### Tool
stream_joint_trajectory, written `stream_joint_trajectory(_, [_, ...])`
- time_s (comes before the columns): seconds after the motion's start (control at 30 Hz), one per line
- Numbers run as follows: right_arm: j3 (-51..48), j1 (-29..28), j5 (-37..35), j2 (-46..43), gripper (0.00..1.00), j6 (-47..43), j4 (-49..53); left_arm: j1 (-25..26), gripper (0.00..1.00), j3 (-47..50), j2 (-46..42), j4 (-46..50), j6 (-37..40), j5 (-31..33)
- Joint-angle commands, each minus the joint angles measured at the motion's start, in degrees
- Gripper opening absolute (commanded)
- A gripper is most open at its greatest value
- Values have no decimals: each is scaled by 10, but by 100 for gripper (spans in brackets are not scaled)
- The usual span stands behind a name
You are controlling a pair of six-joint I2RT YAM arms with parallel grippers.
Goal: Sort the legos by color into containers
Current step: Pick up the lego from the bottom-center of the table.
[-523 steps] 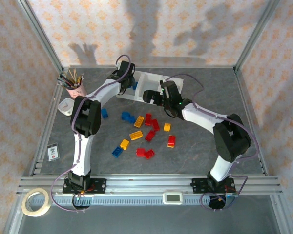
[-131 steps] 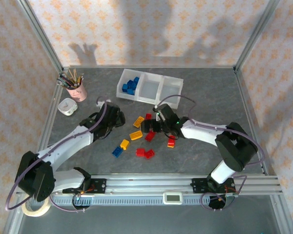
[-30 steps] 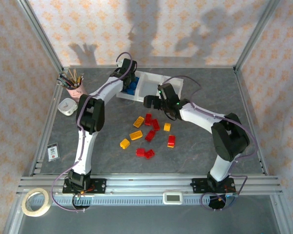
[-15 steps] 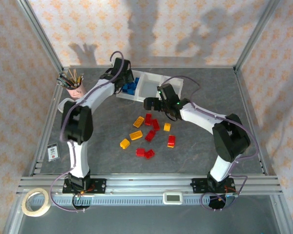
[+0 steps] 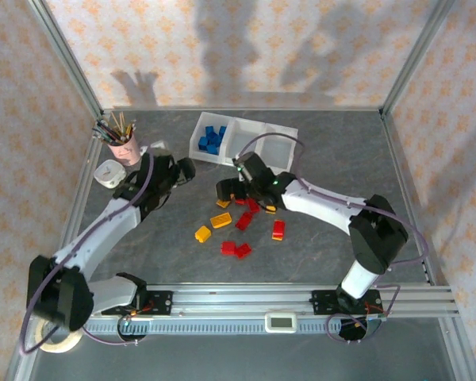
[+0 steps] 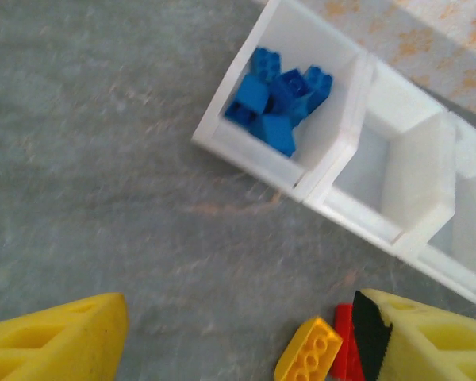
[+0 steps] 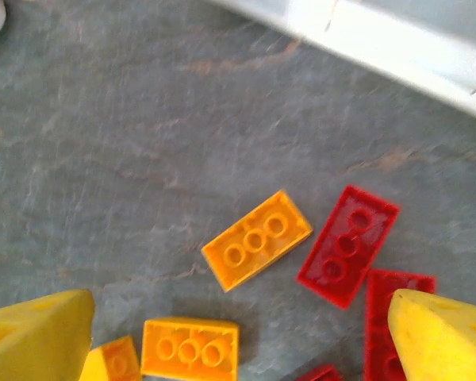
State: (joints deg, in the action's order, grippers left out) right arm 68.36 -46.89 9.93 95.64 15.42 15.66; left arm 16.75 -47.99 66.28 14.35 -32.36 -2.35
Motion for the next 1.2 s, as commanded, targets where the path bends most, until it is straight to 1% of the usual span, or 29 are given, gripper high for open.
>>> stream_joint_trajectory(0.0, [8, -43, -32, 11, 92, 42, 37, -2, 80, 41, -74, 40, -28, 14])
stream_joint_trajectory(0.07, [3, -69, -41, 9, 91, 84, 28, -1, 84, 61, -114, 65, -31, 27])
stream_joint_trajectory(0.17, [2, -101, -48, 28, 89, 145, 30, -1, 89, 86, -170, 97, -33, 41])
stream_joint_trajectory(0.33, [8, -155, -78, 65, 84, 222, 19, -1, 98, 101, -228, 154, -41, 55])
stream_joint_trajectory(0.43, [11, -172, -88, 88, 80, 254, 13, -2, 99, 106, -256, 168, -59, 61])
stream_joint_trajectory(0.6, [34, -189, -92, 127, 77, 269, 2, -1, 99, 115, -280, 171, -94, 59])
stream_joint_trajectory(0.8, [54, -192, -83, 163, 72, 265, -12, -2, 99, 125, -295, 176, -118, 59])
stream_joint_trajectory(0.93, [85, -192, -88, 190, 70, 261, -8, -1, 99, 123, -298, 183, -125, 68])
stream_joint_trajectory(1.1, [140, -194, -86, 234, 72, 244, 10, -2, 99, 117, -308, 200, -133, 88])
stream_joint_trajectory(1.17, [164, -195, -98, 252, 72, 242, 31, -2, 99, 111, -311, 211, -137, 95])
